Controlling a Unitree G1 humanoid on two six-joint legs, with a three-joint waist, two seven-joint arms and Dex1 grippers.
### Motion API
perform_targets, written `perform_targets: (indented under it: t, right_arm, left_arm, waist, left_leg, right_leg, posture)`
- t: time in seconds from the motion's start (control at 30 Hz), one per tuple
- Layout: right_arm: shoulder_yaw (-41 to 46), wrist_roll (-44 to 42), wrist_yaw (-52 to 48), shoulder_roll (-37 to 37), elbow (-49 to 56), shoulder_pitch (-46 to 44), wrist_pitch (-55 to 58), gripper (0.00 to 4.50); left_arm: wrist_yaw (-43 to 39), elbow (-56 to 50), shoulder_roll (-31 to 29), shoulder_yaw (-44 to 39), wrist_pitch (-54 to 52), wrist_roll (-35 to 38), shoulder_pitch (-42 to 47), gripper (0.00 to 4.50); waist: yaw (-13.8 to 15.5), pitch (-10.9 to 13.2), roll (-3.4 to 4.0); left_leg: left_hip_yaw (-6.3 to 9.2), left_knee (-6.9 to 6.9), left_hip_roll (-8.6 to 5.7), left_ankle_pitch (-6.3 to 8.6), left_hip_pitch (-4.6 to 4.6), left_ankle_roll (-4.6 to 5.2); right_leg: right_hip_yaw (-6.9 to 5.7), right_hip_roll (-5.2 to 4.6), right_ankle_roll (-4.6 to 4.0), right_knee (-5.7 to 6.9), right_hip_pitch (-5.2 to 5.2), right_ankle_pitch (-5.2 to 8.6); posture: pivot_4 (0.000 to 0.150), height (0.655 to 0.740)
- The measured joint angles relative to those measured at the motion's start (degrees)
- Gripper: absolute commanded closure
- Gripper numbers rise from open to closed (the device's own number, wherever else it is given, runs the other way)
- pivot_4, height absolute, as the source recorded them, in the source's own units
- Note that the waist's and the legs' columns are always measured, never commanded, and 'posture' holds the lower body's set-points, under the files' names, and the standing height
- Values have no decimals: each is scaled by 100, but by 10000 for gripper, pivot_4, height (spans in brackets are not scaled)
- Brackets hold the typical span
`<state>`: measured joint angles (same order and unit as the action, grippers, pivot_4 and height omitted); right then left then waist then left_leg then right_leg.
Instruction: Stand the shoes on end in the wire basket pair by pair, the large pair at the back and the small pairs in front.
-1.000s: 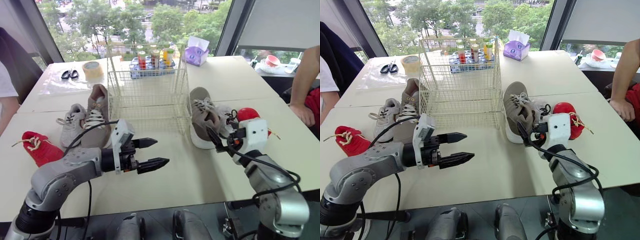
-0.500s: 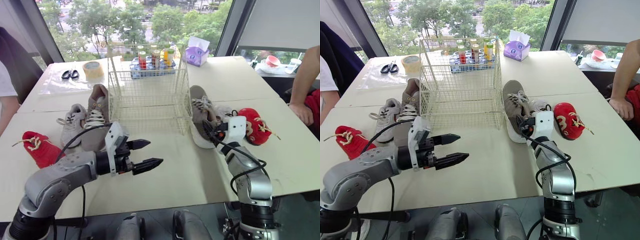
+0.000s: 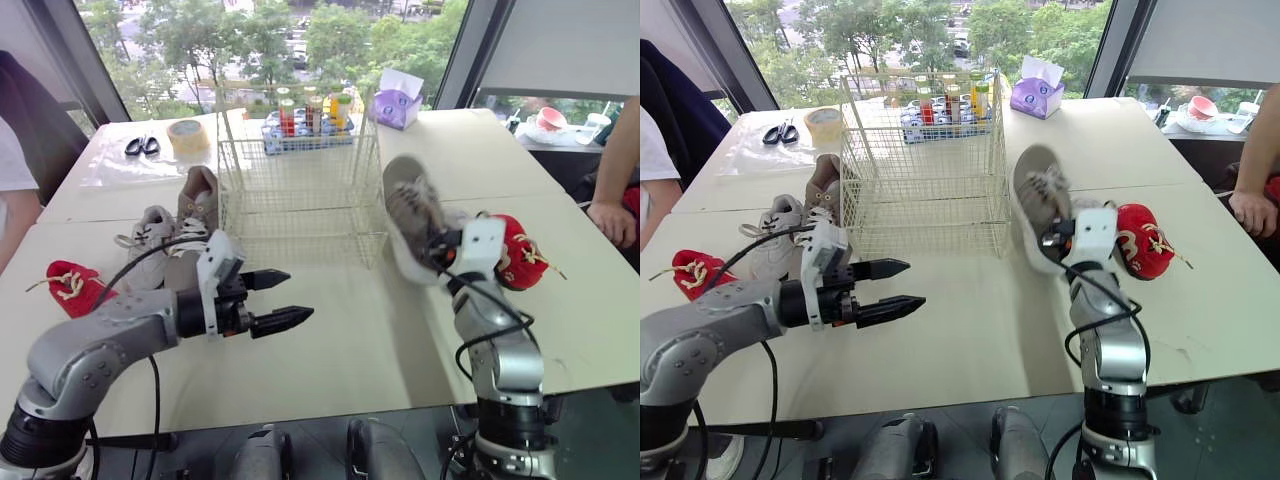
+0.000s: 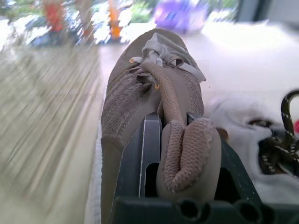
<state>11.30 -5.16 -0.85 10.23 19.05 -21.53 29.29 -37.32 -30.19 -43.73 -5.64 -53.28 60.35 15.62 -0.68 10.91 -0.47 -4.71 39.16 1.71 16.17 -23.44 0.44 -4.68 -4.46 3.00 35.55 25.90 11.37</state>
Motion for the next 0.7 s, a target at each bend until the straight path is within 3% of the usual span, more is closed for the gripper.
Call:
perform_targets:
  t: [0.17, 0.3, 0.4, 0.53, 0.7]
  right_arm:
    - [177, 390, 396, 478, 838, -1209, -130, 42031]
    - [161, 269, 34, 981, 746, -1931, -140, 42031]
    - [269, -252, -846, 1663, 304, -2596, -265, 42031]
    - [404, -1313, -2661, 2811, -542, -3717, -365, 42031]
    - [2, -1819, -4314, 3356, -1052, -4355, -783, 42031]
  left_arm:
    - [-166, 491, 51, -63, -143, 212, 517, 0]
    - [44, 1220, 219, -610, -382, 1064, 1207, 0]
    - [156, 1813, 39, -1037, -467, 1485, 1864, 0]
    - [50, 3300, -628, -1732, -360, 1490, 3077, 0]
    - [-774, 4932, -1115, -1769, -176, 858, 3950, 0]
  waist:
    - [6, -3, -4]
    - [-15, 3, -10]
    - [-16, 6, -9]
    - [-15, 40, -23]
    - [-34, 39, -24]
  left_leg:
    - [4, -10, 2, 0, -3, -2]
    - [-1, -4, 2, 0, -4, -1]
    - [0, -2, 0, 0, 0, 0]
    - [1, -12, -8, 0, 1, 3]
    - [-16, -14, -9, 9, 2, 13]
  right_leg:
    - [-7, 6, 11, 10, 7, 7]
    - [-4, 1, 11, 11, 8, 6]
    - [-4, 2, 11, 17, 5, 7]
    - [-8, 10, 10, 13, 9, 7]
    - [-7, 2, 18, 7, 8, 9]
  posture:
    - [1500, 7400]
    - [1500, 7400]
    - [1500, 7400]
    - [1500, 7400]
    - [1500, 7400]
